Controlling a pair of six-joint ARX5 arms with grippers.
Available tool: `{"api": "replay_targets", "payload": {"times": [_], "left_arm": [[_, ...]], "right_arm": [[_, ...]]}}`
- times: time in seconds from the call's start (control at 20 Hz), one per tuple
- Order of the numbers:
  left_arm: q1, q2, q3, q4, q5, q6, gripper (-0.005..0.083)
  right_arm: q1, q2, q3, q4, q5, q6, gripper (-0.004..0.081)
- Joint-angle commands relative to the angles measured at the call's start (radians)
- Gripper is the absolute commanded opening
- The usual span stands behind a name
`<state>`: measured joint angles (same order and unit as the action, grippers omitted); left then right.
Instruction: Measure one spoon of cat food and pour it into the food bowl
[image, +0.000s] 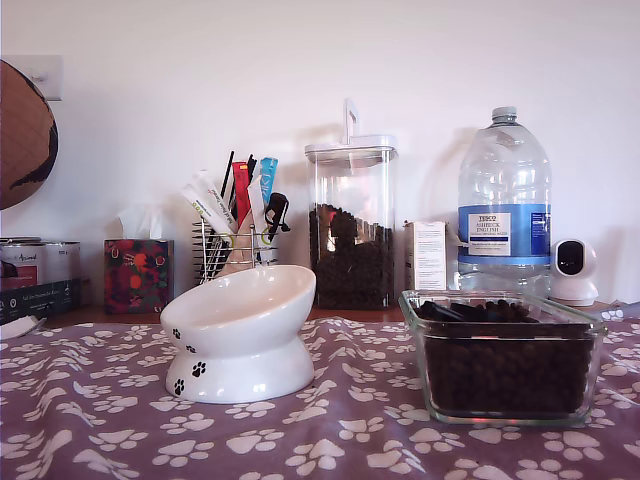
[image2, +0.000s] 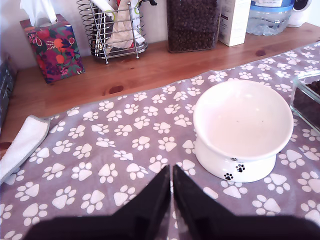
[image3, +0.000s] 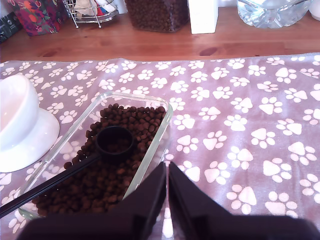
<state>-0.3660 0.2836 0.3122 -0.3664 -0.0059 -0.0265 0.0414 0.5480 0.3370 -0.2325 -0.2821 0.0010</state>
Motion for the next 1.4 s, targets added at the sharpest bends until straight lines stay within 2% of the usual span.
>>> {"api": "replay_targets", "payload": {"times": [0.0,0.3,0.4,0.55,0.65,0.8,0.9,1.1,1.25,1.35], "left_arm": [[-0.003,0.003,-0.007,-0.066,0.106,-0.071,-0.0011],[-0.003,0.003,-0.007,-0.064,0.106,-0.071,-0.0020],[-0.003,0.005,-0.007,-0.041,0.118,-0.071,-0.0020],[-0.003,0.039,-0.007,0.013,0.191,-0.071,-0.0020],[-0.006,0.089,-0.007,0.062,0.237,-0.071,-0.0020],[-0.018,0.154,-0.007,0.131,0.284,-0.071,-0.0020],[-0.024,0.181,-0.007,0.172,0.290,-0.070,-0.0020],[-0.026,0.196,-0.007,0.219,0.290,-0.070,-0.0020],[-0.026,0.196,-0.007,0.218,0.290,-0.070,-0.0020],[-0.026,0.196,-0.007,0.218,0.290,-0.070,-0.0020]], "right_arm": [[0.004,0.005,0.005,0.007,-0.003,0.055,-0.0013],[0.004,0.005,0.005,0.008,-0.005,0.058,-0.0013],[0.018,0.005,0.006,0.041,-0.005,0.121,-0.0013],[0.105,0.005,0.023,0.040,0.038,0.135,-0.0013],[0.192,0.005,0.065,0.000,0.136,0.166,-0.0013],[0.326,0.023,0.151,-0.076,0.287,0.269,-0.0013],[0.401,0.070,0.205,-0.148,0.351,0.359,-0.0013],[0.496,0.239,0.298,-0.237,0.363,0.548,-0.0012],[0.518,0.399,0.414,-0.343,0.359,0.591,-0.0011],[0.518,0.496,0.489,-0.422,0.322,0.635,0.0040]]}}
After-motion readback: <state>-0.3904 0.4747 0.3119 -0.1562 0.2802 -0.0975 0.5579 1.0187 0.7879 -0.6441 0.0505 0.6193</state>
